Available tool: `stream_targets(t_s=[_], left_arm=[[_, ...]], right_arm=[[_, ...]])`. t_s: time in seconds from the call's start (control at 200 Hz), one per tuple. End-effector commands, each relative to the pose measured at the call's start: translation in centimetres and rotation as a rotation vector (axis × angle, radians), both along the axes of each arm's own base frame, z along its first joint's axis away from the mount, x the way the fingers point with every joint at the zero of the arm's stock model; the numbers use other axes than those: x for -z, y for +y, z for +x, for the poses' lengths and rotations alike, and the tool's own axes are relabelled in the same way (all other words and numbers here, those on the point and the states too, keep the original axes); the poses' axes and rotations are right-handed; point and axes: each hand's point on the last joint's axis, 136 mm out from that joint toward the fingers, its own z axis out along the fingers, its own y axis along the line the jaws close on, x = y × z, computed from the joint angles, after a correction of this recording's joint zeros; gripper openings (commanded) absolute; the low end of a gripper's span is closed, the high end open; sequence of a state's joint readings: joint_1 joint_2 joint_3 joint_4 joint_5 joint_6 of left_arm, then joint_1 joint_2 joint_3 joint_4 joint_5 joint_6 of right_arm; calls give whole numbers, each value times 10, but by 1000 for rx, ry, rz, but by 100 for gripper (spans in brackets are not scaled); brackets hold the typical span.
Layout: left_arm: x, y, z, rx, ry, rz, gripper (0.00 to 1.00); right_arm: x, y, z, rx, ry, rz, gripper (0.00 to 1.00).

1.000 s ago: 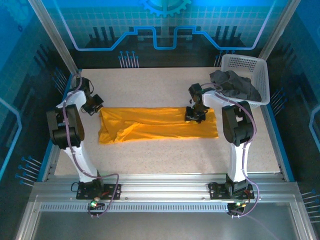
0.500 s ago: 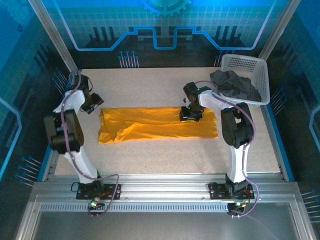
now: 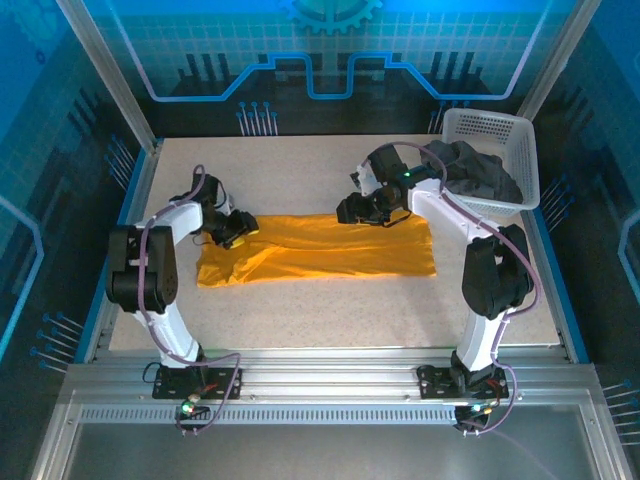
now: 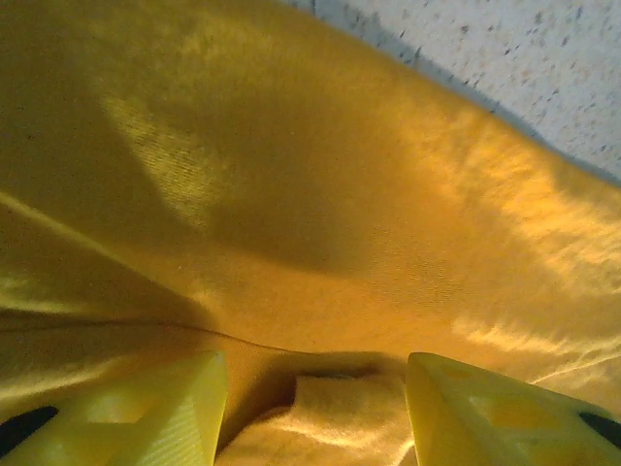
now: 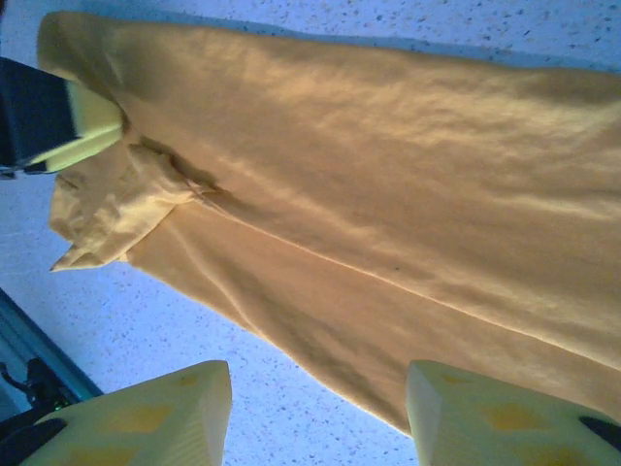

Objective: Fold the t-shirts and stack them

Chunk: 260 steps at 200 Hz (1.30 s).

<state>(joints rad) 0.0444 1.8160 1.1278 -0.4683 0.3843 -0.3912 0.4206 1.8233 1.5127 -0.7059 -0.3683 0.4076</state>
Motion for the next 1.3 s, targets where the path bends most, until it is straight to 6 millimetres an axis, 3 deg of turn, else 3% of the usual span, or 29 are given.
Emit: stream_targets(t_s=[0.0, 0.245, 0.475, 0.765, 0.895, 0.985, 1.145, 1.296], left_arm=[[-4, -13, -3, 72, -43, -39, 51], [6, -30, -25, 100, -6, -43, 50], [-3, -53, -35, 119, 7, -88, 47], [8, -93, -90, 136, 121, -162, 45], [4, -107, -107, 153, 144, -191, 45], [-9, -103, -105, 145, 108, -167, 45], [-30, -89, -84, 95, 27, -69, 43], [-27, -90, -63, 40, 15, -69, 38]], right_arm=[[-19, 7, -8, -9, -20, 52, 52], [-11, 5, -12, 4, -2, 51, 52], [-14, 8, -5, 1, -12, 57, 52], [-12, 5, -7, 6, -10, 50, 52], [-10, 2, -8, 10, -8, 49, 52], [-8, 1, -9, 9, -4, 48, 52], [-2, 2, -10, 14, 10, 55, 51], [3, 3, -12, 25, 33, 71, 49]])
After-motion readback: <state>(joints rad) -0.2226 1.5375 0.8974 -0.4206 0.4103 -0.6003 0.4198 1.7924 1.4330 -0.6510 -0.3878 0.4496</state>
